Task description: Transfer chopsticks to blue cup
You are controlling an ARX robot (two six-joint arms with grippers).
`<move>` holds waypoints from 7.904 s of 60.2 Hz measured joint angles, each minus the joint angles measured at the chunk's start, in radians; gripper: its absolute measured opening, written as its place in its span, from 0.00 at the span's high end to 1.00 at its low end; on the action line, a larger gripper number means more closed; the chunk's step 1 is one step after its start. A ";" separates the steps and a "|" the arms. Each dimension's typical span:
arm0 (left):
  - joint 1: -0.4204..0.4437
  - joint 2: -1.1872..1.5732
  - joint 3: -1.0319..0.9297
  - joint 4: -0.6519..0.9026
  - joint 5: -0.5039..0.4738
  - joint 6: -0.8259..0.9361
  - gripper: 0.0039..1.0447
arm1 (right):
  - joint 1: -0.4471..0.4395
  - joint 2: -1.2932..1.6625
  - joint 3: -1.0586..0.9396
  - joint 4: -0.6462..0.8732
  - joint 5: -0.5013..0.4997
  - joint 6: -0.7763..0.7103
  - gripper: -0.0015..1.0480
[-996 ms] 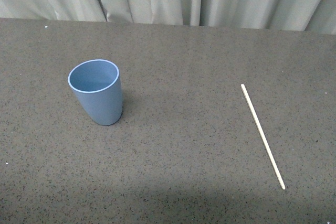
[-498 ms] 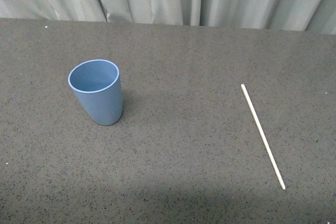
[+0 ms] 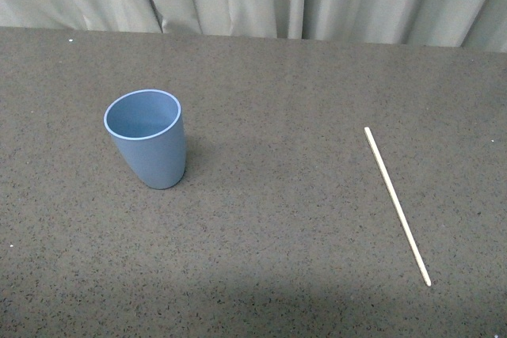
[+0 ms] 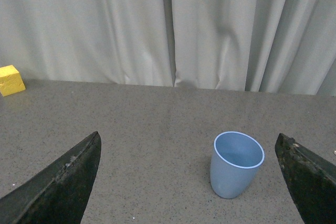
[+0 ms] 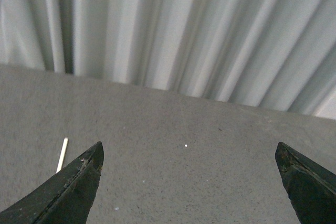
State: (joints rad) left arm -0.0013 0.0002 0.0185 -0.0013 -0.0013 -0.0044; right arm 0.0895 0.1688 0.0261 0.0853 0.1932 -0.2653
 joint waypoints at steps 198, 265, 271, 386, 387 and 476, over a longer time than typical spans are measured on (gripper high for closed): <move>0.000 0.000 0.000 0.000 0.001 0.000 0.06 | 0.486 1.891 1.166 0.632 -0.559 0.537 0.99; 0.000 0.000 0.000 0.000 0.001 0.000 0.06 | 0.523 2.047 1.212 0.500 -0.575 0.507 0.76; 0.000 0.000 0.000 0.000 0.001 0.000 0.06 | 0.518 2.039 1.196 0.496 -0.577 0.509 0.59; 0.000 0.000 0.000 0.000 0.001 0.000 0.06 | -0.086 0.603 -0.008 0.654 -0.192 0.265 0.99; 0.000 0.000 0.000 0.000 0.001 0.000 0.06 | -0.086 0.587 -0.010 0.640 -0.192 0.265 0.99; 0.000 0.000 0.000 0.000 0.001 0.000 0.06 | -0.087 -0.164 -0.021 -0.084 -0.194 0.265 0.99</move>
State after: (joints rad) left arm -0.0013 0.0002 0.0185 -0.0013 -0.0002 -0.0044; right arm 0.0025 0.0048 0.0051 0.0017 -0.0010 -0.0006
